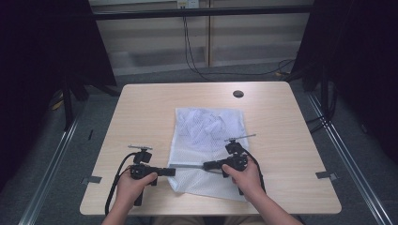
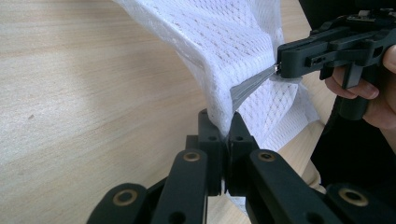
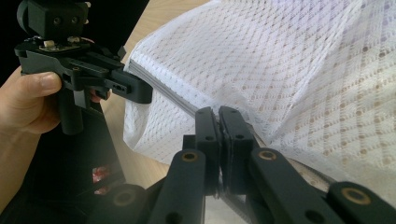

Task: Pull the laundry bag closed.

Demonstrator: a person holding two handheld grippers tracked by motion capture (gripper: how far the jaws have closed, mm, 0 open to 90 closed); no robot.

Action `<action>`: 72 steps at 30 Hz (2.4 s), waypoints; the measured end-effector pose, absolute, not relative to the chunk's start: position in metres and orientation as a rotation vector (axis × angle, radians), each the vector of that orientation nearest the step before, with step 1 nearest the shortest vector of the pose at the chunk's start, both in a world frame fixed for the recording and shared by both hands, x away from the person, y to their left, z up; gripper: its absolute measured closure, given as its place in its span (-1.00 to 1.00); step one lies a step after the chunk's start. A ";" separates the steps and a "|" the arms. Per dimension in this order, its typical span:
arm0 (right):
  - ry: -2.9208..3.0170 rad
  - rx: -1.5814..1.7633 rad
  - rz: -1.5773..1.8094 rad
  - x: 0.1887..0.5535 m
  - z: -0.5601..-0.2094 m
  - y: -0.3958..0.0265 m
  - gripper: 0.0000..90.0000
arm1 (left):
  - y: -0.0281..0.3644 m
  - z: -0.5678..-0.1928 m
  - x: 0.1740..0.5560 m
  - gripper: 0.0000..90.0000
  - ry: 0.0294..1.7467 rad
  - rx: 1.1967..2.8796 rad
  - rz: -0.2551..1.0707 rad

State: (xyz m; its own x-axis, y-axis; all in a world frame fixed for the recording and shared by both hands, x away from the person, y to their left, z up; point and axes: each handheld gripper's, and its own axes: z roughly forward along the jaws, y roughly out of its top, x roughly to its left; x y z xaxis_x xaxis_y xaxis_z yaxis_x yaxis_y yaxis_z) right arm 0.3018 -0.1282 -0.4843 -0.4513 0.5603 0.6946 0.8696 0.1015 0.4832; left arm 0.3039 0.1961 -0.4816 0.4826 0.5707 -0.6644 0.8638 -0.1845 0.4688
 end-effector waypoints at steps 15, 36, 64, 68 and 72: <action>-2.052 -1.409 -1.282 0.301 -0.484 -0.134 0.93 | 0.198 -0.482 0.305 0.96 1.199 1.875 -0.434; -2.059 -1.409 -1.306 0.300 -0.484 -0.137 0.93 | 0.198 -0.482 0.305 0.96 1.203 1.875 -0.442; -2.045 -1.432 -1.290 0.299 -0.484 -0.146 0.93 | 0.202 -0.481 0.305 0.96 1.207 1.871 -0.439; -2.043 -1.429 -1.291 0.298 -0.484 -0.148 0.93 | 0.200 -0.481 0.305 0.96 1.207 1.872 -0.441; -2.042 -1.428 -1.289 0.298 -0.483 -0.149 0.93 | 0.200 -0.481 0.305 0.96 1.207 1.874 -0.443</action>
State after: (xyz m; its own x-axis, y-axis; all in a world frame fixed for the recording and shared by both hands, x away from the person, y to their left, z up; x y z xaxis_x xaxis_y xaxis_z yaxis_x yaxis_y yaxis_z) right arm 0.2980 -0.1487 -0.4834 -0.4402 0.5689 0.6947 0.8719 0.0859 0.4821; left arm 0.3049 0.2003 -0.4807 0.4733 0.5721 -0.6698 0.8695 -0.1815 0.4593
